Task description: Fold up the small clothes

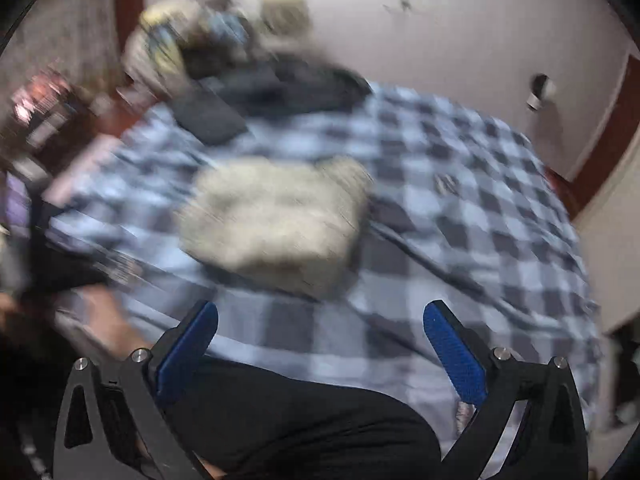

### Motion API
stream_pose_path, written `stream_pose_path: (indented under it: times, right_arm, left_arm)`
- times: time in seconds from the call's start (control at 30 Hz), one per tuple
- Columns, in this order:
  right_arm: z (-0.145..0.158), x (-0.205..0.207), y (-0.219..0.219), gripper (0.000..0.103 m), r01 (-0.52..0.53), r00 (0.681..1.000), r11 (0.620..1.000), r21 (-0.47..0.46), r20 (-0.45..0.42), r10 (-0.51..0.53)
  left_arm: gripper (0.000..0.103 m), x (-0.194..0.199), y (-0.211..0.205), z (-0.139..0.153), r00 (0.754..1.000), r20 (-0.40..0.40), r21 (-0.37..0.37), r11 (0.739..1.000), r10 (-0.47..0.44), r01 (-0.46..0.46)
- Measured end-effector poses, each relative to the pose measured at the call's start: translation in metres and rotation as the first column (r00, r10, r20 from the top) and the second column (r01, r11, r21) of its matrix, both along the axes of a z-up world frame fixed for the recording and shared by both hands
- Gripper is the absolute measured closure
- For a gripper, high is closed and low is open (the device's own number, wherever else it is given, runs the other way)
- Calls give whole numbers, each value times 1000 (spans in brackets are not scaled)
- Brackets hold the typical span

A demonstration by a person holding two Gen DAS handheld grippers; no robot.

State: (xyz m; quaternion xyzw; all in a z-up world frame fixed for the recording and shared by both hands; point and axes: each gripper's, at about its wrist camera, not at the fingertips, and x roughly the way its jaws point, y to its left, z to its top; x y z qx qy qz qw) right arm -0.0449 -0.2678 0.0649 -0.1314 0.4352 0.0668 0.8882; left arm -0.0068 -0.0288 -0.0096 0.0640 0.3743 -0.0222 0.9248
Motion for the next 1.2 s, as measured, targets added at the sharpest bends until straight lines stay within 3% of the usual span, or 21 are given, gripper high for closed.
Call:
stream_pose_path:
  times: [0.1, 0.13, 0.17, 0.23, 0.33, 0.47, 0.63, 0.9, 1.2]
  right_arm:
    - [-37, 22, -14, 2, 107, 994, 994, 8, 27, -107]
    - [-56, 33, -21, 2, 160, 987, 987, 20, -9, -160]
    - [-60, 39, -22, 2, 189, 981, 982, 4, -48, -189]
    - [-57, 42, -19, 2, 216, 976, 976, -35, -34, -217]
    - [-48, 40, -11, 2, 176, 984, 984, -17, 4, -175]
    - [-56, 37, 0, 2, 128, 992, 990, -65, -11, -129]
    - [-49, 30, -3, 2, 126, 992, 992, -30, 3, -126]
    - [-49, 35, -16, 2, 144, 989, 988, 46, -38, -142]
    - [-51, 33, -13, 2, 140, 990, 990, 33, -42, -138]
  left_arm:
    - [0, 5, 3, -6, 1000, -22, -28, 1000, 9, -10]
    - [0, 6, 3, -6, 1000, -22, -26, 1000, 13, -14]
    - [0, 7, 3, -6, 1000, -19, -24, 1000, 16, -16]
    - [0, 12, -2, -7, 1000, 0, -1, 1000, 6, -6]
    - [0, 19, -15, -14, 1000, -11, 77, 997, -25, 25]
    - [0, 15, -28, -17, 995, -41, 89, 991, -92, 96]
    - [0, 8, -41, -19, 992, -40, 149, 981, -120, 125]
    - [0, 9, -38, -19, 992, -51, 129, 984, -116, 121]
    - [0, 12, -30, -19, 993, -69, 88, 991, -99, 105]
